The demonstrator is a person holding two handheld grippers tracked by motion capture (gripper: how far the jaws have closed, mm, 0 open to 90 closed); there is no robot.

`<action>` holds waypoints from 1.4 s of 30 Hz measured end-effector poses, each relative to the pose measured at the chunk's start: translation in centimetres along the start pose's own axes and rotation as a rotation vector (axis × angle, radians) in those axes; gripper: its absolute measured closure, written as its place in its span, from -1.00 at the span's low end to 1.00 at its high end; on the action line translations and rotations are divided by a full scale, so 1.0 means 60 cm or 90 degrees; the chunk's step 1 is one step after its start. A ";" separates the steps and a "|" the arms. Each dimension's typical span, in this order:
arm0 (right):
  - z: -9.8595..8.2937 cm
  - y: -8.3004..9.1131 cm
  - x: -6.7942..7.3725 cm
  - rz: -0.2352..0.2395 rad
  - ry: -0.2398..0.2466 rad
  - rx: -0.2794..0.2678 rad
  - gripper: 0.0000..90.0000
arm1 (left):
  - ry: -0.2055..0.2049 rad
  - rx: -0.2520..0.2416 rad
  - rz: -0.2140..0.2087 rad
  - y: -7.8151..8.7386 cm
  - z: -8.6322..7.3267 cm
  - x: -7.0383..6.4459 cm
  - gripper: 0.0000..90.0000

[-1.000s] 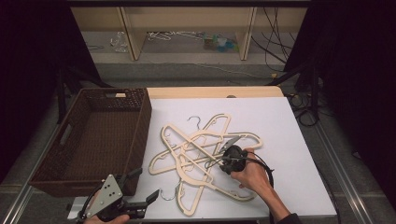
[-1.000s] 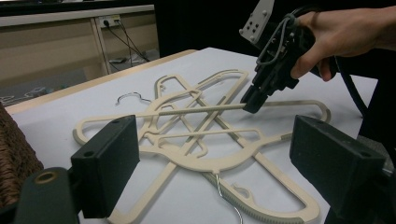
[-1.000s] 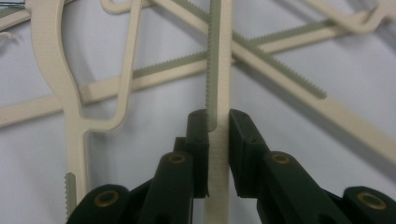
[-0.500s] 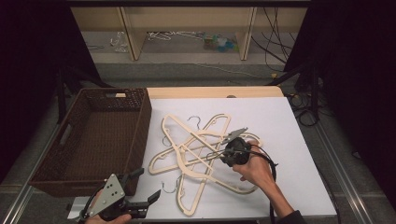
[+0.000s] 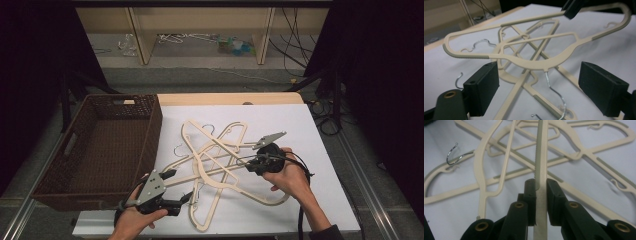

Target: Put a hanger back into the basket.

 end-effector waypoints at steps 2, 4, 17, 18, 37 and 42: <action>-0.003 0.000 -0.005 0.003 0.007 -0.009 0.78 | 0.003 0.018 -0.004 -0.017 -0.005 0.003 -0.62; -0.005 0.003 -0.005 0.007 0.002 -0.004 0.78 | -0.007 0.031 -0.009 -0.033 -0.007 0.009 -0.62; 0.004 0.018 0.002 0.009 0.032 -0.010 0.78 | -0.108 0.107 0.016 -0.086 -0.032 0.036 -0.49; 0.006 0.018 0.002 0.009 0.041 -0.018 0.78 | -0.115 0.114 0.017 -0.089 -0.034 0.036 -0.49; 0.003 0.012 0.011 0.045 0.062 -0.005 0.78 | -0.252 0.124 0.053 -0.118 -0.036 0.020 -0.43; -0.001 0.006 0.002 0.075 0.071 -0.012 0.78 | -0.341 0.105 0.034 -0.112 -0.027 0.008 -0.38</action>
Point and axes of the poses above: each handheld gripper's, and its own axes: y roughly backward along the jaws, z roughly out of its top, x roughly to its left, the point moved 9 cm from there along -y, roughly forward along the jaws, and after that the axes turned 1 degree about x, right-handed, at the moved point
